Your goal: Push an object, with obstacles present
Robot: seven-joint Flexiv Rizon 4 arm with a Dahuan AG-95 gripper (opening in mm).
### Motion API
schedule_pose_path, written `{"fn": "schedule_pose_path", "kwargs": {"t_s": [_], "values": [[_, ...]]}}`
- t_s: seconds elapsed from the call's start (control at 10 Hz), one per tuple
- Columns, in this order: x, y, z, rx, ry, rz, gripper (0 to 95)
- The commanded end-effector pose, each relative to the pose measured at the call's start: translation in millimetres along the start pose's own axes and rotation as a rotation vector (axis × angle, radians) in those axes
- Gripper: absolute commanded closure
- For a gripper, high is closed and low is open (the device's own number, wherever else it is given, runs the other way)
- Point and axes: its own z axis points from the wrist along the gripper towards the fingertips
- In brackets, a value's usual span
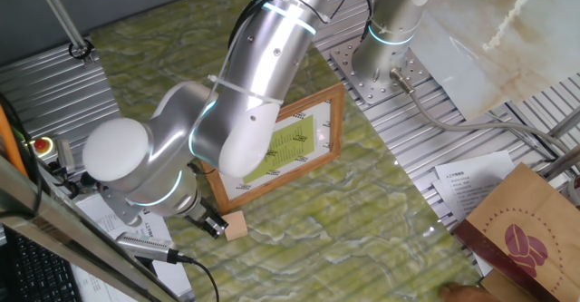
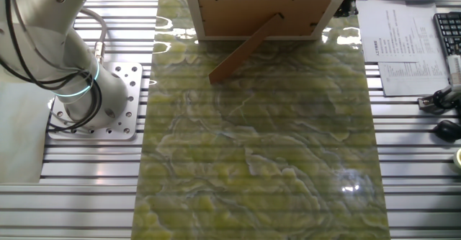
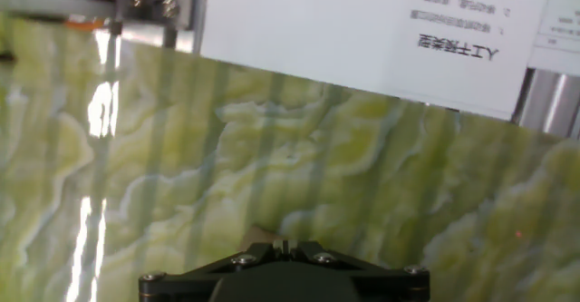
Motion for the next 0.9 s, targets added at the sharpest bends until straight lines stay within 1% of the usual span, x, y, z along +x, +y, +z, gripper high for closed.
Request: {"fn": "schedule_pose_path", "kwargs": {"t_s": [0.1, 0.2, 0.4, 0.7, 0.9], "values": [[-0.4, 0.3, -0.1, 0.034, 0.008, -0.148, 95.0], [-0.4, 0.3, -0.1, 0.043, 0.006, -0.172, 95.0], [-0.4, 0.3, -0.1, 0.073, 0.017, -0.183, 95.0], [0.1, 7.1, 2.8, 0.071, 0.014, -0.202, 95.0], [1.8, 10.5, 5.5, 0.078, 0.022, -0.199, 95.0]]}}
